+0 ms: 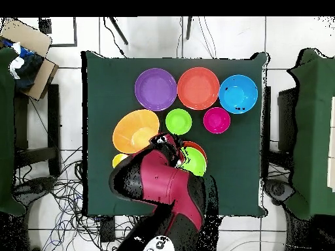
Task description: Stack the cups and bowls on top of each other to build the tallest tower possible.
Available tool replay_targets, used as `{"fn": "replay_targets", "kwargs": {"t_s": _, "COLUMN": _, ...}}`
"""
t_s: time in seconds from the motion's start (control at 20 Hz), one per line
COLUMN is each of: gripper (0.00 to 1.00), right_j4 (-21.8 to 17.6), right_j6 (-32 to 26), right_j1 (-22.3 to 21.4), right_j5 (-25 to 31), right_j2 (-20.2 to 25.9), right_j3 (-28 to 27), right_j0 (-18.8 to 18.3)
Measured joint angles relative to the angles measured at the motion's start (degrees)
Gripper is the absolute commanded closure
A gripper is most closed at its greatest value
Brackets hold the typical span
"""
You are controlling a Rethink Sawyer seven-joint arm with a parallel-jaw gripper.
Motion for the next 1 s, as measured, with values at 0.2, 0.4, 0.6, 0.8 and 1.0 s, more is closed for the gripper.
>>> {"fn": "replay_targets", "kwargs": {"t_s": 0.2, "gripper": 1.00, "right_j4": 0.00, "right_j6": 0.00, "right_j1": 0.08, "right_j5": 0.72, "right_j2": 1.85, "right_j3": 0.06, "right_j0": -1.75}}
{"fn": "replay_targets", "kwargs": {"t_s": 0.4, "gripper": 1.00, "right_j4": 0.00, "right_j6": 0.00, "right_j1": 0.41, "right_j5": 0.70, "right_j2": 5.30, "right_j3": 0.31, "right_j0": -4.46}}
{"fn": "replay_targets", "kwargs": {"t_s": 0.6, "gripper": 1.00, "right_j4": 0.00, "right_j6": 0.00, "right_j1": 0.92, "right_j5": 0.70, "right_j2": 6.66, "right_j3": 0.62, "right_j0": -4.76}}
{"fn": "replay_targets", "kwargs": {"t_s": 0.8, "gripper": 1.00, "right_j4": 0.00, "right_j6": 0.00, "right_j1": 0.97, "right_j5": 0.70, "right_j2": 7.68, "right_j3": 1.18, "right_j0": -4.76}}
{"fn": "replay_targets", "kwargs": {"t_s": 1.0, "gripper": 1.00, "right_j4": -0.09, "right_j6": 0.00, "right_j1": 1.05, "right_j5": 0.70, "right_j2": 8.36, "right_j3": 1.57, "right_j0": -4.64}}
